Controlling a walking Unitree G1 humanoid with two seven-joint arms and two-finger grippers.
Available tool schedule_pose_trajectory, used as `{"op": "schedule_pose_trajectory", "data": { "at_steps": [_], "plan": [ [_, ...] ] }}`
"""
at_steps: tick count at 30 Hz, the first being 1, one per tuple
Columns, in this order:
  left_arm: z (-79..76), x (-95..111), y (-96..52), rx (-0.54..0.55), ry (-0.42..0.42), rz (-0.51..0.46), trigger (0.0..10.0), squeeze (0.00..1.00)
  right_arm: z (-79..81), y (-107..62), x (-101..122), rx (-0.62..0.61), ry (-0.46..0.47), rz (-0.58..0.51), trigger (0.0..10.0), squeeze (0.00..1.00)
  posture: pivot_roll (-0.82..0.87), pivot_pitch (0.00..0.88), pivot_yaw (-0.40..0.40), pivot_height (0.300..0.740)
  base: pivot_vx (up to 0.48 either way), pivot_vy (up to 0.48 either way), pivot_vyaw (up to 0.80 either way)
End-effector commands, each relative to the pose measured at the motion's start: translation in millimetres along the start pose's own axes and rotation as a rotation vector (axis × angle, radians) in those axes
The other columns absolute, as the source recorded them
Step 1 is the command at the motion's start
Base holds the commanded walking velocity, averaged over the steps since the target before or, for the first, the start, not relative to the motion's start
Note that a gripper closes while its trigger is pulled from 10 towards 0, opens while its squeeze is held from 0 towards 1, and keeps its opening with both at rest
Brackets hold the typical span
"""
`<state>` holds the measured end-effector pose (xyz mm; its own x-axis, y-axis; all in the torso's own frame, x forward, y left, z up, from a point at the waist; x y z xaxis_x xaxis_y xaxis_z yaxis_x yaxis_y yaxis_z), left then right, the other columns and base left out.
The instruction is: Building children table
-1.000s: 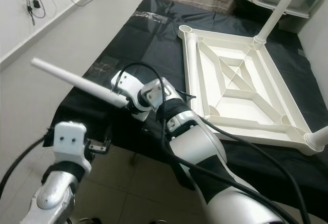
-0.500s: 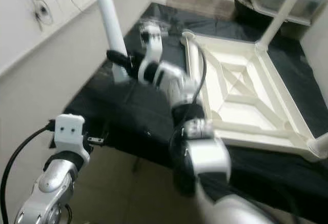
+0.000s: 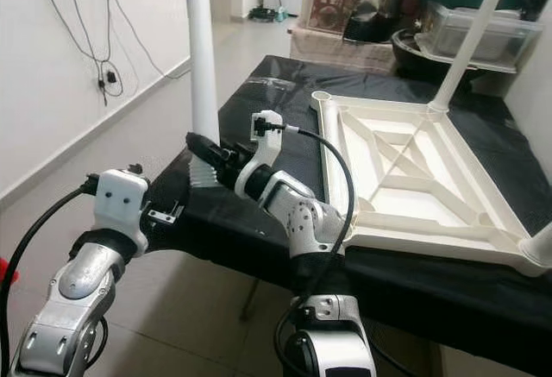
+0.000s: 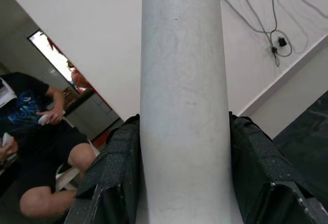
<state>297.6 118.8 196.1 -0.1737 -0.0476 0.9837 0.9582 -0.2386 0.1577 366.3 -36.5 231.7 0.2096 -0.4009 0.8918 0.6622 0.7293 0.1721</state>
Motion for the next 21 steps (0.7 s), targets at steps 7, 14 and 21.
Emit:
{"op": "schedule_pose_trajectory", "data": {
  "at_steps": [7,14,21],
  "plan": [
    [-19.3,-8.9,-3.6,-0.116,0.038,0.001,10.0,0.0,19.7,-3.5,-18.8,0.036,0.088,0.002,0.0,0.0,0.1,0.0,-0.051,0.74,0.0,0.0,0.0],
    [-7.8,-2.2,2.4,-0.05,0.083,-0.053,10.0,0.0,25.6,-4.9,-19.3,0.045,0.093,0.016,0.0,0.0,0.09,0.0,-0.05,0.74,0.0,0.0,0.0],
    [-5.8,14.8,12.0,-0.061,0.108,-0.141,10.0,0.0,26.9,-7.8,-27.7,0.036,0.108,0.05,0.0,0.0,0.09,0.0,-0.049,0.74,0.0,0.0,0.0]
  ]
}}
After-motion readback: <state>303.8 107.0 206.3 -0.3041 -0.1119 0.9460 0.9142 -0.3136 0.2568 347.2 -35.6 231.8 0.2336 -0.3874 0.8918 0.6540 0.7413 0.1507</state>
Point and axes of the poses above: a point about 5 cm out from each wrist's last joint towards the gripper, its own y axis pointing out of the wrist towards the gripper, its own x axis along the axis of the wrist's last joint, z = x × y, the point moved 3 cm from there along y, pointing out of the wrist towards the gripper, and after that the axes turned 9 degrees about -y, right-handed, at the moved point
